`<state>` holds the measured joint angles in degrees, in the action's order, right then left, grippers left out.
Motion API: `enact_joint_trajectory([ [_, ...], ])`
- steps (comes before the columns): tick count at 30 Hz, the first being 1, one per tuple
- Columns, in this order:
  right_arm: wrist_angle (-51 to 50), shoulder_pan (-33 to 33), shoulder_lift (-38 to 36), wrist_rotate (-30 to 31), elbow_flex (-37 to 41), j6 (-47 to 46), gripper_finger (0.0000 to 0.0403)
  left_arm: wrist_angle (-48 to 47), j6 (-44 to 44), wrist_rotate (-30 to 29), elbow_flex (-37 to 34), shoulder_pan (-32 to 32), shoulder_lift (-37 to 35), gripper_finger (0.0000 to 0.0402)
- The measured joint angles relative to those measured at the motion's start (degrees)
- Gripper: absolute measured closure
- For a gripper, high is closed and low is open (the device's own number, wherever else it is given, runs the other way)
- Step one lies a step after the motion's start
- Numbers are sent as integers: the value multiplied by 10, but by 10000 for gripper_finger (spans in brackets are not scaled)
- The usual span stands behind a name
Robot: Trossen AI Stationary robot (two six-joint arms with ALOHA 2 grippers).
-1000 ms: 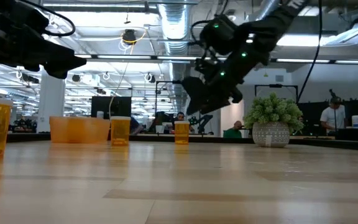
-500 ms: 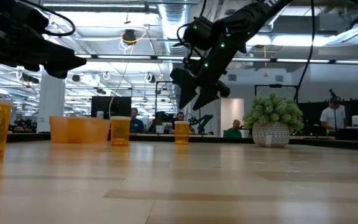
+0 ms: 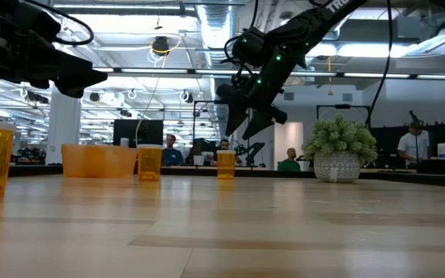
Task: Pick and place pill bottles into a basket
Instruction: Put the orange pill bottle into the orange container
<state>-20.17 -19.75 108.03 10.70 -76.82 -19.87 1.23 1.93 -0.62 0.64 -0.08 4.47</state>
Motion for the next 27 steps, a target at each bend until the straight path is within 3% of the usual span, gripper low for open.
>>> enact_joint_trajectory([
  [7, 22, 16, 0, -4, 0, 50, 156, 0, 3, 0, 0, 0, 0, 189],
  [15, 35, 29, 0, -2, 0, 64, 298, 0, 0, 0, 0, 0, 0, 189],
  [18, 35, 29, 0, -2, 0, 67, 323, 0, 3, 0, 0, 0, 0, 189],
  [22, 35, 29, 0, -3, 0, 70, 303, 0, 0, 0, 0, 0, 0, 189],
  [27, 35, 29, 0, -3, 0, 83, 222, 0, 3, 0, 0, 0, 0, 189],
])
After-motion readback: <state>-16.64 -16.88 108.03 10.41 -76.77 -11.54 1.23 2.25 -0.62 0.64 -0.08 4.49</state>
